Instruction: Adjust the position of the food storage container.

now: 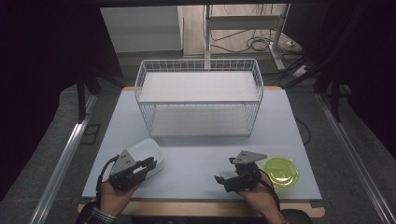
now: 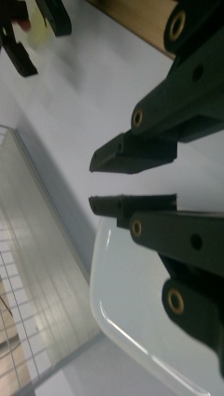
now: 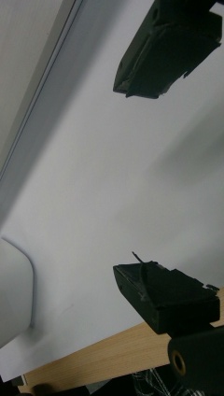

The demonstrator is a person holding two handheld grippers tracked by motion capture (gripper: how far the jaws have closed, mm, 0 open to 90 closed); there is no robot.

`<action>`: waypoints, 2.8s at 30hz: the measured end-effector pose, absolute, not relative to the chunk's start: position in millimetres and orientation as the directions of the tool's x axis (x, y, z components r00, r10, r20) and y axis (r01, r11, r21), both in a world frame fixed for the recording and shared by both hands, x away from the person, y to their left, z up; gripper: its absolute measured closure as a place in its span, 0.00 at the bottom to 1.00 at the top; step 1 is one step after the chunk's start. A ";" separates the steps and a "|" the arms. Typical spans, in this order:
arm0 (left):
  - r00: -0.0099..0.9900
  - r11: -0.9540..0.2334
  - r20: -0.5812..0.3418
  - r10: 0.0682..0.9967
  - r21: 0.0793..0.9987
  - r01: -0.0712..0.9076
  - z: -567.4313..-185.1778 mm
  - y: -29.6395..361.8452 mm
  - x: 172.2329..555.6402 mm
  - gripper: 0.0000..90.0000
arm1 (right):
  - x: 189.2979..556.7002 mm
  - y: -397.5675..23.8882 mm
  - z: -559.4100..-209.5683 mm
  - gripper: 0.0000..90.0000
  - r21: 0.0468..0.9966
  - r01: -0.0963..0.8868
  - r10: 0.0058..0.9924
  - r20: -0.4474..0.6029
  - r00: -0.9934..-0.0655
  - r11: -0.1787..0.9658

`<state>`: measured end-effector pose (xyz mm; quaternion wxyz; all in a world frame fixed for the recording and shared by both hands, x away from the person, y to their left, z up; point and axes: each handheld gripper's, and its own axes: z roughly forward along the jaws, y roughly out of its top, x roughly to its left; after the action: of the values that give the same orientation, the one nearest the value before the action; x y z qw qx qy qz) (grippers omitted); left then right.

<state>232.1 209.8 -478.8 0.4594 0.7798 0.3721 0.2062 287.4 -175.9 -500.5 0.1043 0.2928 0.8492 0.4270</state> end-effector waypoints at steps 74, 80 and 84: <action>0.432 -0.159 -0.220 0.875 0.712 0.684 -524.7 238.6 293.9 0.99 | 288.9 -166.1 -511.6 0.13 0.745 0.410 0.580 0.038 -0.813 0.526; 0.465 -0.179 -0.222 0.857 0.718 0.672 -525.8 227.1 298.2 0.99 | 289.3 -164.6 -508.9 0.18 0.749 0.415 0.582 0.049 -0.812 0.516; 0.491 -0.203 -0.216 0.844 0.719 0.665 -526.4 218.6 300.7 0.99 | 288.9 -162.0 -504.9 0.24 0.752 0.426 0.591 0.059 -0.804 0.504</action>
<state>300.7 218.6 -526.4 0.3960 0.7674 0.4914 0.1130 288.9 -162.0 -504.9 0.1032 0.2953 0.8610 0.4010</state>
